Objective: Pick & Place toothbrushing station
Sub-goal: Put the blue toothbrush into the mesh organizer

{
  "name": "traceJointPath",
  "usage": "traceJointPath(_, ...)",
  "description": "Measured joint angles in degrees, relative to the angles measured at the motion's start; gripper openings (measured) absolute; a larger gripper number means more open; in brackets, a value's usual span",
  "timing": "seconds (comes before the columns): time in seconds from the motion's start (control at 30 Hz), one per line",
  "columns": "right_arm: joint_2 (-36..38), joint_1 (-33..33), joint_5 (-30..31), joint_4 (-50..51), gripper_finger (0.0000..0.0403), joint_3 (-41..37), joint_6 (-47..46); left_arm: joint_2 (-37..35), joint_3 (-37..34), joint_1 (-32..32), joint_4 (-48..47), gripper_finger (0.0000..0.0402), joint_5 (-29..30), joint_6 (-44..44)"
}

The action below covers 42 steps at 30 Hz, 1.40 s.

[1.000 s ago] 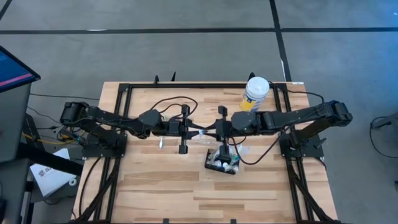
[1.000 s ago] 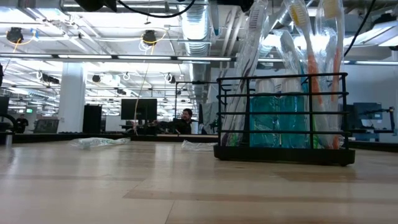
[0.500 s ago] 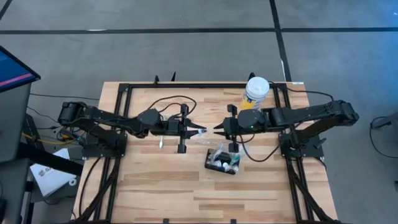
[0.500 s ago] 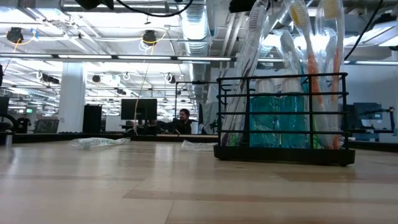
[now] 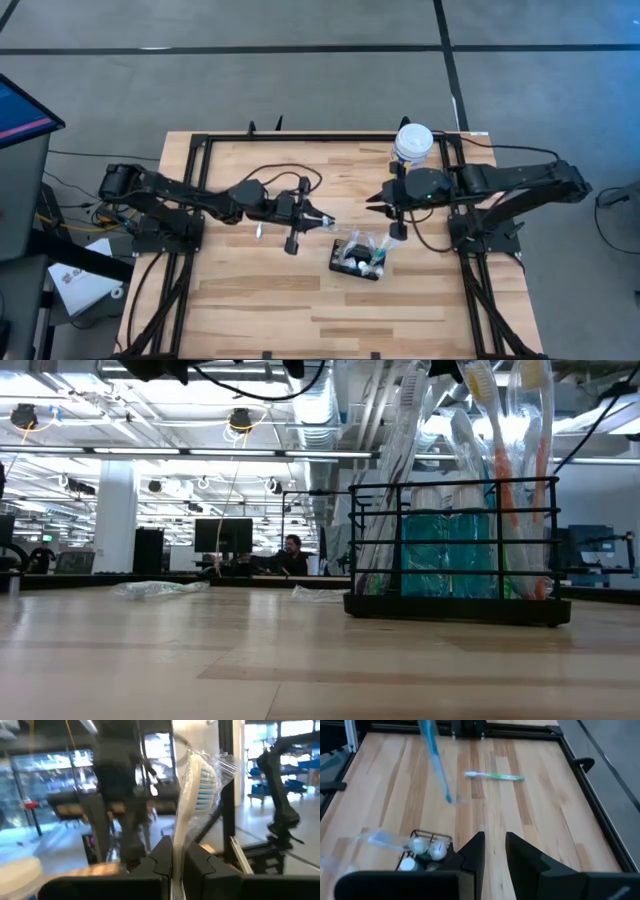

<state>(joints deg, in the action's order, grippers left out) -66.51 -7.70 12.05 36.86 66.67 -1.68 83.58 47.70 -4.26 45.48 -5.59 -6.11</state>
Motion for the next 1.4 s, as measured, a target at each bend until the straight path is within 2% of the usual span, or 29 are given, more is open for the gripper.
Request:
traceJointPath(0.27, 3.1, 0.0, 0.0, 3.8, 0.0068, 0.0, -1.9, 6.9, 0.0, -1.6, 4.1, 0.0008, -0.3, 3.5)
traceJointPath(0.53, 3.2, 0.0, 0.0, 6.4, 0.0068, 0.0, -2.9, 12.8, 0.0, -3.4, 10.5, 0.0008, -0.3, 7.1)
traceJointPath(0.73, 3.2, 0.0, 0.0, 6.5, 0.0068, -0.8, -2.9, 14.7, 0.0, -4.4, 12.1, 0.0008, -0.3, 9.6)
traceJointPath(1.4, 3.2, 0.0, 0.0, 7.5, 0.0068, -1.0, -3.4, 23.0, 0.0, -5.1, 16.8, 0.0008, -0.3, 9.8)
